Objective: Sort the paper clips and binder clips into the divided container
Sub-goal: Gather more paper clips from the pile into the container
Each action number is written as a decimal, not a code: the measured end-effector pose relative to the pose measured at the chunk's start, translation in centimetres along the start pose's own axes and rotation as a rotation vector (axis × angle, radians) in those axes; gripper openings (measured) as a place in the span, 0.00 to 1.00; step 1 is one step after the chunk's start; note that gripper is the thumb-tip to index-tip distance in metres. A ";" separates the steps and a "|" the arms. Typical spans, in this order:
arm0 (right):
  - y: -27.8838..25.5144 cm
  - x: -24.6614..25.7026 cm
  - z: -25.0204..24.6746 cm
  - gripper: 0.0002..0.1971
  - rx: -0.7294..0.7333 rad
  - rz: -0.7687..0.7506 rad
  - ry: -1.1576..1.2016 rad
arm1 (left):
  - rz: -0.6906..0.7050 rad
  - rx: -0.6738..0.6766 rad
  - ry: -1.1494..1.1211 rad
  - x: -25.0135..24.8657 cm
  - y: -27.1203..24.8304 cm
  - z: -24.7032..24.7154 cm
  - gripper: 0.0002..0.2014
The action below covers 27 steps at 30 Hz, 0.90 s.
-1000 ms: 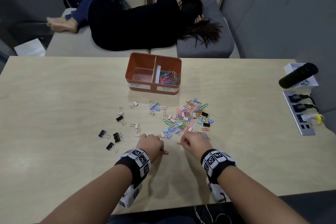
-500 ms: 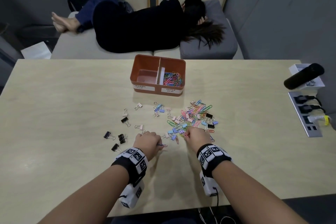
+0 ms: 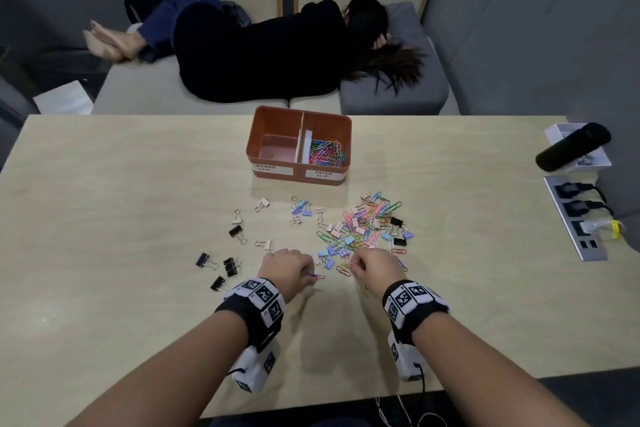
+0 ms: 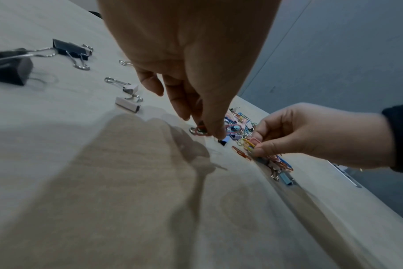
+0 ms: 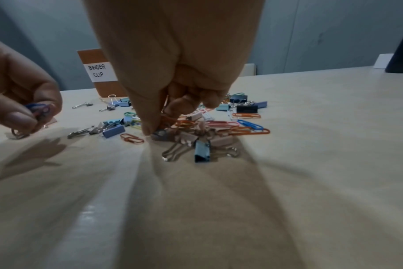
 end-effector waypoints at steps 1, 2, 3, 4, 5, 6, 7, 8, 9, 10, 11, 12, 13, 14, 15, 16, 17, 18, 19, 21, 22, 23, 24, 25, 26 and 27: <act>-0.2 -0.1 -0.1 0.06 0.014 -0.011 0.046 | 0.007 -0.015 -0.013 0.1 0.2 -0.3 0.07; -0.4 -0.1 0.0 0.06 0.031 -0.023 0.083 | 0.013 -0.032 -0.023 0.2 0.3 -0.8 0.08; -0.5 0.1 0.1 0.06 0.047 -0.038 0.109 | 0.017 -0.053 -0.029 0.2 0.5 -1.3 0.09; -0.6 0.3 0.2 0.06 0.062 -0.051 0.122 | 0.021 -0.076 -0.034 0.2 0.8 -1.8 0.09; -0.5 0.5 0.4 0.07 0.070 -0.063 0.126 | 0.026 -0.099 -0.043 0.2 1.1 -2.3 0.09; -0.4 0.7 0.5 0.07 0.075 -0.071 0.116 | 0.033 -0.121 -0.053 0.1 1.4 -2.8 0.09; -0.3 0.8 0.7 0.07 0.080 -0.074 0.089 | 0.038 -0.139 -0.066 0.1 1.9 -3.3 0.10; -0.1 0.9 0.8 0.07 0.082 -0.077 0.046 | 0.040 -0.150 -0.081 0.0 2.3 -3.7 0.10; 0.0 1.0 0.9 0.08 0.079 -0.080 0.001 | 0.041 -0.158 -0.095 -0.1 2.8 -4.0 0.11; 0.1 1.0 0.9 0.08 0.070 -0.082 -0.034 | 0.040 -0.162 -0.102 -0.1 3.2 -4.3 0.13; 0.2 1.0 0.9 0.08 0.060 -0.082 -0.050 | 0.038 -0.162 -0.098 -0.2 3.7 -4.5 0.13; 0.3 1.0 0.9 0.08 0.051 -0.079 -0.061 | 0.035 -0.153 -0.083 -0.4 4.2 -4.7 0.14; 0.4 1.0 0.9 0.08 0.048 -0.078 -0.074 | 0.033 -0.138 -0.060 -0.5 4.8 -4.8 0.14; 0.6 1.0 0.9 0.08 0.051 -0.074 -0.090 | 0.030 -0.115 -0.031 -0.7 5.3 -4.7 0.14; 0.8 1.0 0.8 0.09 0.058 -0.071 -0.103 | 0.028 -0.094 -0.001 -0.9 5.8 -4.7 0.14; 1.0 1.0 0.8 0.09 0.067 -0.073 -0.114 | 0.024 -0.078 0.028 -1.0 6.2 -4.6 0.14; 1.1 1.1 0.8 0.09 0.077 -0.078 -0.124 | 0.019 -0.066 0.052 -1.1 6.6 -4.5 0.13; 1.2 1.1 0.9 0.09 0.083 -0.088 -0.137 | 0.010 -0.054 0.070 -1.2 6.9 -4.3 0.13; 1.3 1.2 0.9 0.09 0.086 -0.099 -0.150 | 0.001 -0.044 0.088 -1.2 7.1 -4.1 0.13; 1.4 1.3 0.9 0.09 0.084 -0.120 -0.175 | -0.015 -0.030 0.117 -1.2 7.3 -3.6 0.12; 1.4 1.4 0.9 0.09 0.080 -0.132 -0.183 | -0.023 -0.031 0.126 -1.2 7.3 -3.5 0.11; 1.4 1.4 0.9 0.09 0.076 -0.144 -0.187 | -0.032 -0.037 0.137 -1.2 7.3 -3.5 0.08; 1.3 1.4 0.9 0.09 0.075 -0.151 -0.188 | -0.044 -0.036 0.148 -1.1 7.3 -3.4 0.05; 1.3 1.4 1.0 0.09 0.075 -0.157 -0.190 | -0.060 -0.028 0.156 -1.0 7.2 -3.4 0.04; 1.3 1.5 1.0 0.09 0.078 -0.160 -0.192 | -0.077 -0.019 0.160 -1.0 7.2 -3.3 0.04; 1.3 1.5 1.0 0.10 0.077 -0.166 -0.196 | -0.092 -0.009 0.162 -0.9 7.2 -3.3 0.05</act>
Point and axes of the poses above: each hand's wrist, its own y-axis towards the middle knuckle, its own z-axis out of the palm, x = y × z, the point moved 6 cm from there along y, towards the middle knuckle, and after that the axes turned 6 degrees about x, right-handed, at the moved point
